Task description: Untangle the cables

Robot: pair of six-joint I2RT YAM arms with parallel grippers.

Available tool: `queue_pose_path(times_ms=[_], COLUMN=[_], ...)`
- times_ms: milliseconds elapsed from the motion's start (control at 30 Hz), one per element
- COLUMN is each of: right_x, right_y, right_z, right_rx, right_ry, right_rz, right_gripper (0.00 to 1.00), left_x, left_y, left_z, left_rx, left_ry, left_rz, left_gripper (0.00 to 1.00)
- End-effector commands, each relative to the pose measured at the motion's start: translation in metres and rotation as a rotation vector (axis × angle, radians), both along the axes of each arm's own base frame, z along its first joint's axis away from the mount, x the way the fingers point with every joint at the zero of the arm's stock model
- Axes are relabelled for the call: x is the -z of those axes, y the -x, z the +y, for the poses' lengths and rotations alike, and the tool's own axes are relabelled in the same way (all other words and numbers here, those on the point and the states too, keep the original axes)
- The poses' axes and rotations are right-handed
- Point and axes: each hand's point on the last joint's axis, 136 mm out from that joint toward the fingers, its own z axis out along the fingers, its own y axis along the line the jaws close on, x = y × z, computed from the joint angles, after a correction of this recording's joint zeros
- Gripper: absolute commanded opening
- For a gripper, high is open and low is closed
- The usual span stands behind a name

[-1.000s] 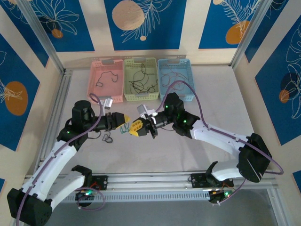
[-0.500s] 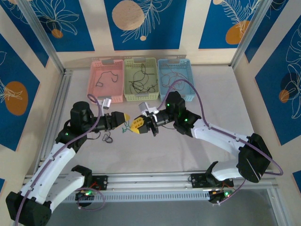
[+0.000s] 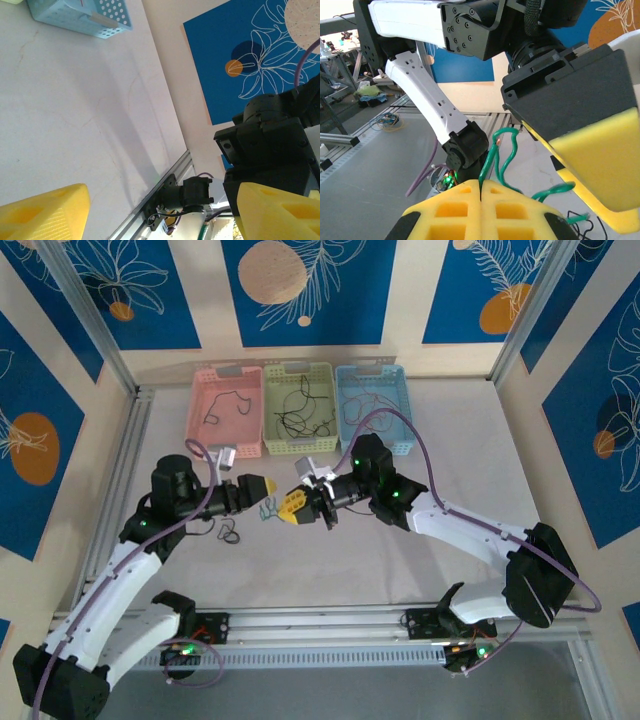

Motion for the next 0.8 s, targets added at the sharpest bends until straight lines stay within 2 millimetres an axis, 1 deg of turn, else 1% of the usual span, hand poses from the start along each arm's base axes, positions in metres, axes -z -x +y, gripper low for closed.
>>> queue_pose_path(times_ms=[0,67,200,333,400,500,667,767], right_x=[-0.004,-0.004,-0.007,-0.008,-0.007,-0.006,-0.004,-0.003], right_y=[0.002,0.0,-0.005,-0.008,-0.007,-0.007,-0.008,-0.01], right_z=[-0.001,-0.001,-0.001,0.0,0.0,0.0,0.0,0.001], right_rx=[-0.016,-0.003,0.012,0.014,0.011,0.013,0.018,0.031], right_ry=[0.004,0.001,-0.006,-0.007,-0.005,-0.006,0.0,0.002], right_rz=[0.007,0.003,-0.002,0.001,0.003,0.005,0.009,0.009], right_gripper=[0.0,0.0,0.0,0.0,0.0,0.0,0.0,0.0], left_x=[-0.019,-0.02,-0.013,-0.006,0.0,0.004,-0.002,-0.001], left_y=[-0.002,0.001,0.013,0.022,0.022,0.021,0.02,0.021], left_z=[-0.004,-0.006,-0.008,-0.007,-0.007,-0.008,-0.011,-0.015], left_rx=[0.01,0.035,0.079,0.095,0.098,0.098,0.107,0.122], left_ry=[0.036,0.05,0.061,0.071,0.07,0.077,0.095,0.107], left_rz=[-0.059,-0.06,-0.046,-0.033,-0.016,-0.008,-0.021,-0.016], left_gripper=[0.76,0.71,0.61,0.61,0.59,0.53,0.45,0.37])
